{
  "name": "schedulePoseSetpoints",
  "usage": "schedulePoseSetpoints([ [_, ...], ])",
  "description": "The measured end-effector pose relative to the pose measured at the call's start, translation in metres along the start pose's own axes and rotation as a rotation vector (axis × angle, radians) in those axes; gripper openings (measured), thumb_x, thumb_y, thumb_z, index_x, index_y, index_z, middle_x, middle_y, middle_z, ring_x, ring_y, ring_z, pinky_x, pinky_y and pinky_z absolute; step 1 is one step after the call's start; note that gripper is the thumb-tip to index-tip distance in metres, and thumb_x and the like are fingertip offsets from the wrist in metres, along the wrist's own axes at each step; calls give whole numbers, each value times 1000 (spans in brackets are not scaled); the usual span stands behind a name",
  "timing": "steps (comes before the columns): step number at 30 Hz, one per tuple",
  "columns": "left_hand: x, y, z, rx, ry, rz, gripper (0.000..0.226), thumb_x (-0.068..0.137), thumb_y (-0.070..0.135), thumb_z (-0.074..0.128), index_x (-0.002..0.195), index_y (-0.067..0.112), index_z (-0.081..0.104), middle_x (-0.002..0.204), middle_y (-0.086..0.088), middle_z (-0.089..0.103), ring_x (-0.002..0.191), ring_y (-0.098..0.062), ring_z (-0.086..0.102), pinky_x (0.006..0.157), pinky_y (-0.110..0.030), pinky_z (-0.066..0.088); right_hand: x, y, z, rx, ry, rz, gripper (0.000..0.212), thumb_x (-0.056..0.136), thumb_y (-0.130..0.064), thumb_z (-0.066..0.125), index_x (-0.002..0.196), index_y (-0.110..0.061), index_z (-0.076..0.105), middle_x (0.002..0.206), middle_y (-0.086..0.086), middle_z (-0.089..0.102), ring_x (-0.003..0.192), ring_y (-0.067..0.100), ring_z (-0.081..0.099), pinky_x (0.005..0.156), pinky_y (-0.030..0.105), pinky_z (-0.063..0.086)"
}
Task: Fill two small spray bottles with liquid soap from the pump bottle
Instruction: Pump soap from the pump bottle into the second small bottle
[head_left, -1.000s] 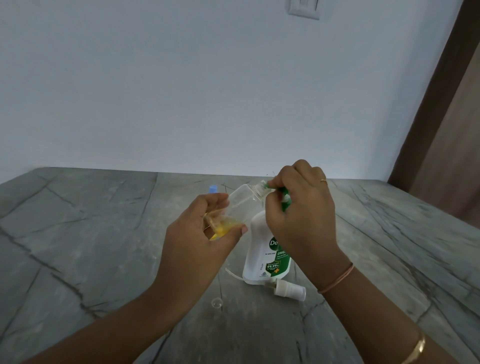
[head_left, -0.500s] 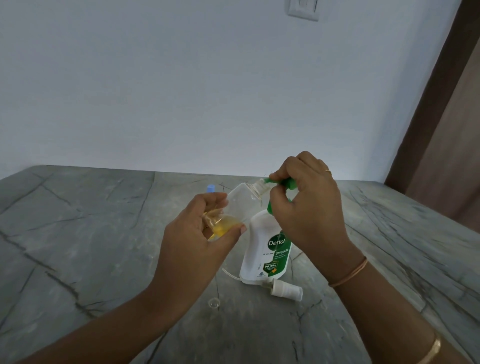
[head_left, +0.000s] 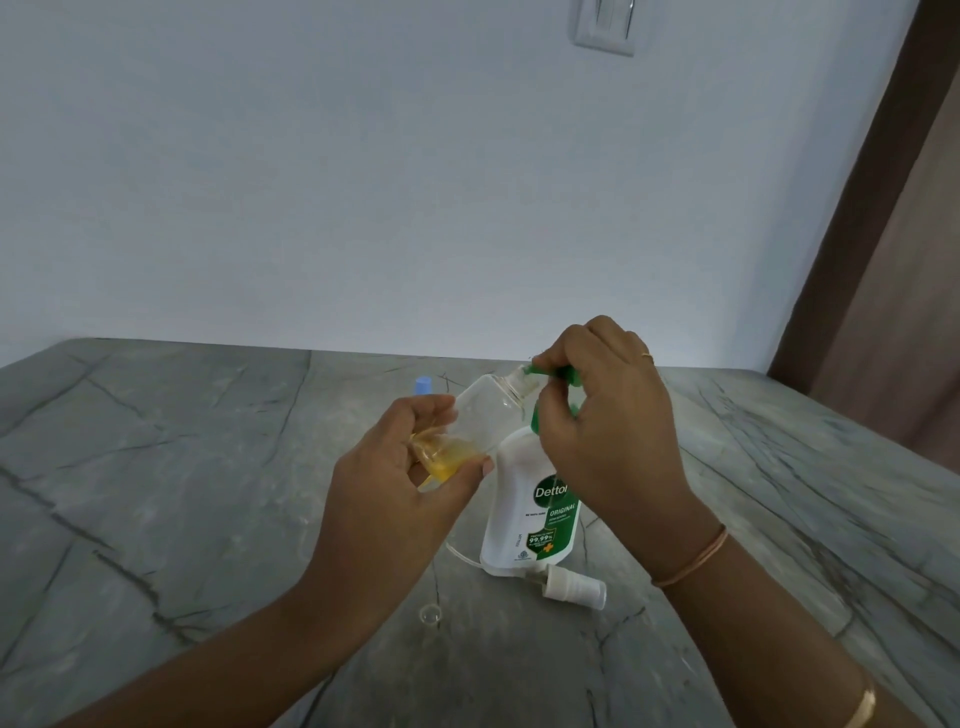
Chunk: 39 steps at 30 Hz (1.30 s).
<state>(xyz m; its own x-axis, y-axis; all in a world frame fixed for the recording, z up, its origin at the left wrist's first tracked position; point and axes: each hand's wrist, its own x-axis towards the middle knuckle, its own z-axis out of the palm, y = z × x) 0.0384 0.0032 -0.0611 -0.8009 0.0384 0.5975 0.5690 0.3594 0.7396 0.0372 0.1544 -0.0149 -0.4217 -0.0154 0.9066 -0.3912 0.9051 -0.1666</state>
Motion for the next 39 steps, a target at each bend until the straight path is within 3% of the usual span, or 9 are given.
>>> schedulePoseSetpoints([
  [4, 0, 0, 0, -1, -7, -4, 48, 63, 41, 67, 108, 30, 51, 108, 15, 58, 97, -11, 63, 78, -15, 49, 4, 4, -3, 22, -23, -18, 11, 69, 1, 53, 74, -7, 59, 74, 4, 55, 69, 23, 50, 64, 23, 34],
  [9, 0, 0, 0, 10, -7, -4, 51, 64, 40, 68, 111, 27, 54, 108, 16, 59, 95, -9, 62, 76, -5, 46, -5, 5, 8, 17, 66, -9, 9, 69, 2, 52, 71, -4, 58, 72, 7, 53, 69, 22, 45, 63, 23, 32],
  [13, 0, -2, -1, 28, -7, 5, 48, 65, 38, 70, 110, 29, 52, 109, 14, 59, 97, -12, 63, 77, -16, 52, -13, 7, 13, 21, 91, -32, 13, 72, -6, 45, 73, -5, 57, 73, 6, 52, 72, 16, 38, 66, 23, 31],
  [19, 0, -2, 0, 30, -3, 4, 53, 62, 43, 65, 110, 27, 53, 108, 16, 58, 97, -12, 63, 76, -13, 48, -4, 3, 4, 0, 44, -42, 8, 70, -2, 50, 72, -5, 58, 73, 6, 53, 69, 19, 45, 65, 21, 31],
  [24, 0, 1, -1, 9, 16, 18, 51, 64, 40, 68, 111, 26, 54, 111, 11, 62, 97, -13, 64, 79, -21, 54, 4, 4, -4, -26, 5, -64, 8, 68, 0, 55, 73, -5, 59, 73, 6, 55, 67, 21, 48, 64, 26, 34],
  [29, 0, 2, -1, 9, 21, 25, 53, 63, 40, 68, 112, 24, 55, 113, 9, 63, 98, -13, 64, 80, -25, 55, -5, 7, 5, -11, 85, -56, 10, 72, -4, 47, 73, -4, 57, 73, 6, 52, 69, 20, 43, 64, 23, 32],
  [34, 1, -1, 0, 49, -3, 9, 46, 67, 35, 72, 105, 34, 48, 106, 18, 56, 93, -7, 60, 70, -1, 44, -12, 7, 15, 12, 104, -41, 11, 70, -1, 46, 74, -4, 57, 74, 8, 52, 71, 21, 42, 63, 26, 31],
  [39, 1, -1, 0, 33, -7, 26, 47, 63, 43, 65, 105, 33, 48, 105, 17, 56, 92, -8, 61, 70, -3, 46, -7, 6, 7, 8, 56, -42, 11, 70, 0, 49, 75, -4, 58, 75, 7, 53, 71, 19, 43, 63, 19, 29],
])
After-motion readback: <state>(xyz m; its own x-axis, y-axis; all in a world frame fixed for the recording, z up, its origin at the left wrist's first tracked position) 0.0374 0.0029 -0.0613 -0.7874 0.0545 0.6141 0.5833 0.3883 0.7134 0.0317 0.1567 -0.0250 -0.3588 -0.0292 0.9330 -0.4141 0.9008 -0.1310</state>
